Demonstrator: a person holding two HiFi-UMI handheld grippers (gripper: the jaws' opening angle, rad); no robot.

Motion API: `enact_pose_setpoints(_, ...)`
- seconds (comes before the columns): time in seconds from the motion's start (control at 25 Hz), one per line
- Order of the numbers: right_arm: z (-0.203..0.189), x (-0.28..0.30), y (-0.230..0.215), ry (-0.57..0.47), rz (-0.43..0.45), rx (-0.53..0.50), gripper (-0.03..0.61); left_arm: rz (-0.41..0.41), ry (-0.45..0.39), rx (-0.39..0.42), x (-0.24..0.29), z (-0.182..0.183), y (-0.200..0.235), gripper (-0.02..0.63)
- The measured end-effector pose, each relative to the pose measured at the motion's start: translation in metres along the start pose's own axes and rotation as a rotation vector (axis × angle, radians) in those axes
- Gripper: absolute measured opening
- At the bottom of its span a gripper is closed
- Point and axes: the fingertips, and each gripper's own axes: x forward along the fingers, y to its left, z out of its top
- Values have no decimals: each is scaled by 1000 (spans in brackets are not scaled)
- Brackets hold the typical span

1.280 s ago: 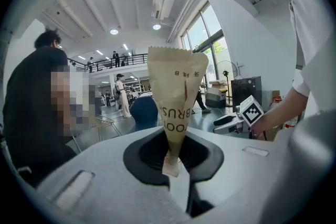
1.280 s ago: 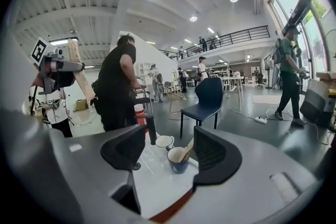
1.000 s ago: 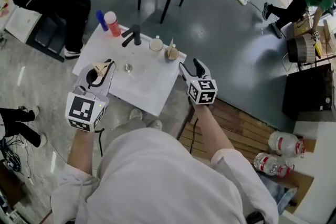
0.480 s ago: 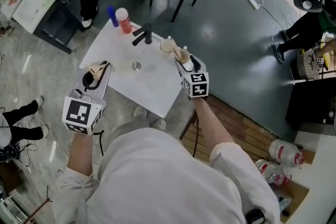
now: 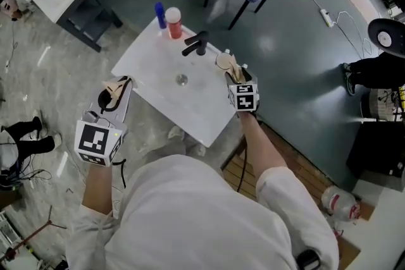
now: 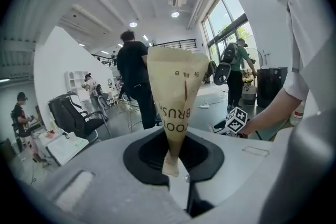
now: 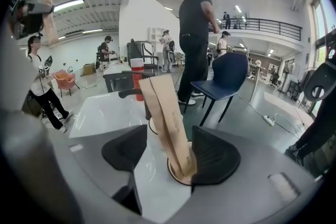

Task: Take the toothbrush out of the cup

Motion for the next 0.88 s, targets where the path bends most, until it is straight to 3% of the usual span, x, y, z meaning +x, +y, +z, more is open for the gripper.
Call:
enact_pose_setpoints(0.16,-7,20,-3,48,-17,-24,249,32,16,-13,-7,-9,14,35)
enact_pose_setpoints(0.32,-10,27,0,89,-35,-35,191,49,24,-25,-11,-14,24,35)
enact_pose_setpoints(0.6,-14,34,-9,106,-90,-68,126,44,30,-29,-7,-20,28,35)
enact_pose_setpoints(0.76,-15,32,-19,109,-134,-81,52,32,33,-29,-3,-21,28,35)
enact_pose_setpoints(0.88,-14,31,-23,103,-143,-76,43,24,34,-29,-1,-22,30,35)
